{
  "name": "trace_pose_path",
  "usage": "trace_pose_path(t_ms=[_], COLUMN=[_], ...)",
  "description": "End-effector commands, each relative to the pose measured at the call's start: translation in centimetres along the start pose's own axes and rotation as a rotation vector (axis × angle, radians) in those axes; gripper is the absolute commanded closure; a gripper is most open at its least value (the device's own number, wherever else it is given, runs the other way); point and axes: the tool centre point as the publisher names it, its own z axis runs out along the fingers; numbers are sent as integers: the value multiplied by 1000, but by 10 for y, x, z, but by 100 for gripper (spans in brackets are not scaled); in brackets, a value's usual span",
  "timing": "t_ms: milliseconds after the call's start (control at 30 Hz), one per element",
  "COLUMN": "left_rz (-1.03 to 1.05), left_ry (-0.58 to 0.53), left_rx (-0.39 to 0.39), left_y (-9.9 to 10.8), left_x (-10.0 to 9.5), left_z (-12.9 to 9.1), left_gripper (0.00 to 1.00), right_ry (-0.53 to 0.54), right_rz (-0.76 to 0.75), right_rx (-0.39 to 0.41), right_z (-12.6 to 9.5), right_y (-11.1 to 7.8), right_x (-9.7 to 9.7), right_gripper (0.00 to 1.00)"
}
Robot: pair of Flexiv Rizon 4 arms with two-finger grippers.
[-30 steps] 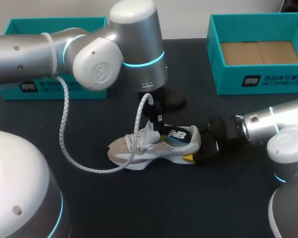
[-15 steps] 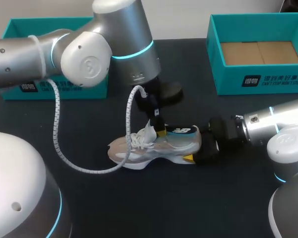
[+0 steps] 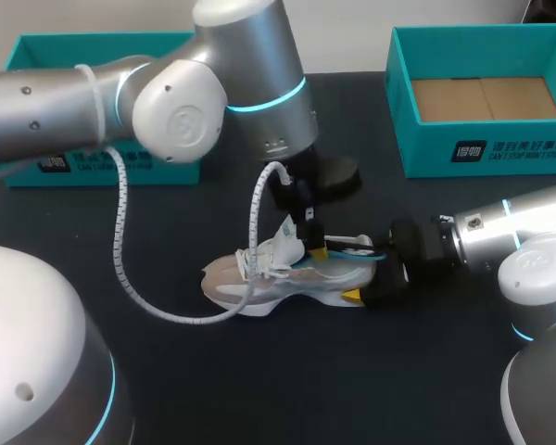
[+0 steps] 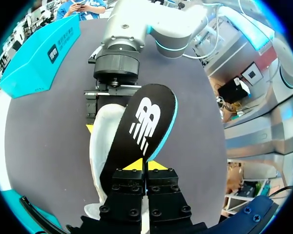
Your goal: Take the shoe out of the shoebox, open the shoe tongue, remove and reinsert the insole, then place the shoe into the shoebox
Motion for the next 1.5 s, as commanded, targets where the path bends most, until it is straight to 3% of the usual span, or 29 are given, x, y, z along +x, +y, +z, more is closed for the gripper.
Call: trace_pose_path(t_ms=[33, 267, 767, 800, 833, 967, 1267, 1500], left_rz=[6, 30, 37, 52, 66, 88, 119, 164], left_ry=[10, -31, -38, -55, -78, -167, -350, -521], left_rx=[-25, -66, -24, -19, -14, -8, 50, 128], left_y=[-10, -14, -20, -20, -19, -17, -18, -22], left_x=[-6, -5, 4, 7, 9, 13, 13, 7], left_z=[6, 8, 17, 16, 14, 5, 3, 3], left_gripper=[100, 100, 100, 91, 69, 55, 40, 55], right_ry=[-2, -2, -2, -2, -2, -2, -2, -2], right_rz=[1, 1, 1, 1, 1, 1, 1, 1], right_rx=[5, 5, 5, 5, 5, 5, 5, 5], right_z=[6, 6, 6, 6, 6, 6, 6, 6], right_y=[-1, -1, -1, -1, -1, -1, -1, -1], right_x=[0, 0, 0, 0, 0, 0, 0, 0], right_gripper=[100, 100, 100, 100, 100, 100, 100, 100])
